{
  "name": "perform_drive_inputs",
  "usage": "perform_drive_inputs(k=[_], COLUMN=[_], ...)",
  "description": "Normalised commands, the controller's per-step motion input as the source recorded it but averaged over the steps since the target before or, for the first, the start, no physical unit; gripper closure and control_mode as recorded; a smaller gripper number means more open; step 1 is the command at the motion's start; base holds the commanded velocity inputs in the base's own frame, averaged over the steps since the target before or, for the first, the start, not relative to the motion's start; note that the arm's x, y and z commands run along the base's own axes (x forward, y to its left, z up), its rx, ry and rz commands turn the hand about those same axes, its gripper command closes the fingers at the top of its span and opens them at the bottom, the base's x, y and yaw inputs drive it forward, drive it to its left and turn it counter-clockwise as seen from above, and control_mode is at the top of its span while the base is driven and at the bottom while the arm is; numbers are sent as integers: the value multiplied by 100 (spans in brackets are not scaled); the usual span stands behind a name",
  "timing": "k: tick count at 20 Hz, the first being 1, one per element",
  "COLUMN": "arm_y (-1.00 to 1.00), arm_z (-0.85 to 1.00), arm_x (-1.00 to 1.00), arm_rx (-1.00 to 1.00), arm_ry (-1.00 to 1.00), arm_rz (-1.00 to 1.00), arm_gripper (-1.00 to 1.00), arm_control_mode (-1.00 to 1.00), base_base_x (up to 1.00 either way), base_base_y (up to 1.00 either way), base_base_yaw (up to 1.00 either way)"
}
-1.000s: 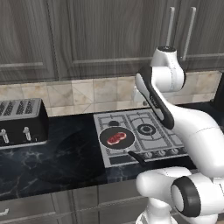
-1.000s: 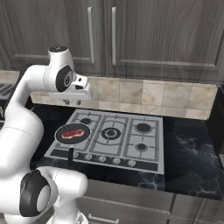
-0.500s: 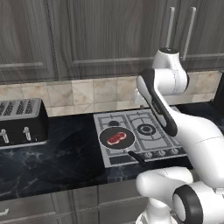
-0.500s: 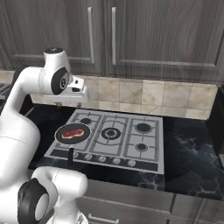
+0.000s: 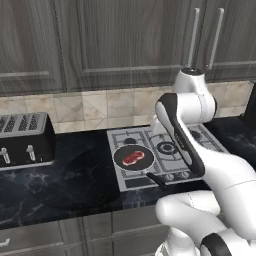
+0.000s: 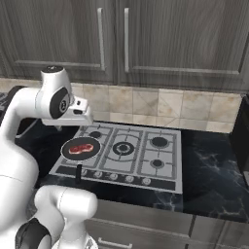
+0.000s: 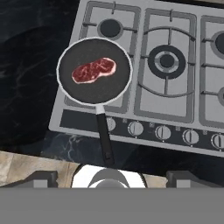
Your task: Pick up the pan with the steak in it and place it on the dining table. Then place the steak on the plate.
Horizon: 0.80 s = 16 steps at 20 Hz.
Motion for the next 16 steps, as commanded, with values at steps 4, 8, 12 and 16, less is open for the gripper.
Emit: perform_drive_inputs(k=[4,8,12,16], arm_y=[4,1,0,0], arm_z=[-44,-51,-55,-57], arm_x=[-17,-11,-6,-1], arm_rx=[0,0,0,0], arm_ry=[3,4,5,5], arm_rz=[2,2,4,4], arm_gripper=[-100,-100,-100,-100], arm_control_mode=[-100,-100,-100,-100], base_base_x=[0,0,0,0], base_base_y=[0,0,0,0], base_base_yaw=[0,0,0,0])
